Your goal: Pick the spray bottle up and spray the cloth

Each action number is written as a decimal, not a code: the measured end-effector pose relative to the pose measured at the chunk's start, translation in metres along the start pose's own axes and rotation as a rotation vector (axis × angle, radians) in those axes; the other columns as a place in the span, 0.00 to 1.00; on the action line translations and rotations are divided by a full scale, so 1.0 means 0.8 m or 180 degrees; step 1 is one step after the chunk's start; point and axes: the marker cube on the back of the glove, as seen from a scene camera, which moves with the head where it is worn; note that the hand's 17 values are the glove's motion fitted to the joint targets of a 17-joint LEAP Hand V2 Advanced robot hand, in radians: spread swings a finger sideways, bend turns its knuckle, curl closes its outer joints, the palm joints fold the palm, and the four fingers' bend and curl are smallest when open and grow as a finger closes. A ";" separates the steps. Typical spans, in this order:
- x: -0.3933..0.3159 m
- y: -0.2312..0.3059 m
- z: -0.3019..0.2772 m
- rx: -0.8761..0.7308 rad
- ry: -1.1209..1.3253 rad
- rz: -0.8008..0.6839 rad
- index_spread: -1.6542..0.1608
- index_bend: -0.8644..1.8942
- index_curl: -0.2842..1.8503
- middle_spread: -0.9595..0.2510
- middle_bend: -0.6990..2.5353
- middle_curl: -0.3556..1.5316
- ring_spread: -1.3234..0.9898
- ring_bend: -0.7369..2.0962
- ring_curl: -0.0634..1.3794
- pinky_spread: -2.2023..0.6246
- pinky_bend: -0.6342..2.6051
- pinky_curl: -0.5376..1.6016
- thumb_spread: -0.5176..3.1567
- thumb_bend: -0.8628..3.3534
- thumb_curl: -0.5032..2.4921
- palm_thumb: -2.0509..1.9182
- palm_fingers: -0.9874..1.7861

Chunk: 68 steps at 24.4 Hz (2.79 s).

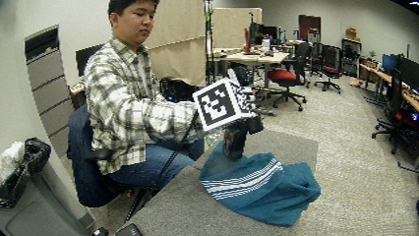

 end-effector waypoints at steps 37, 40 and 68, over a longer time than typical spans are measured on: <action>0.024 0.013 0.221 -0.0679 -0.0543 -0.0540 0.76 0.38 0.42 0.68 0.38 0.46 0.49 0.47 0.37 0.71 0.36 0.45 0.23 0.20 0.44 0.77 0.83; 0.024 0.009 0.221 -0.0609 -0.0532 -0.0521 0.76 0.38 0.41 0.68 0.38 0.46 0.49 0.47 0.37 0.71 0.36 0.45 0.23 0.20 0.44 0.77 0.83; 0.007 0.105 0.006 -0.1585 0.3065 0.0145 0.69 0.40 0.33 0.72 0.24 0.35 0.59 0.34 0.27 0.84 0.31 0.41 0.40 0.19 0.37 0.66 0.37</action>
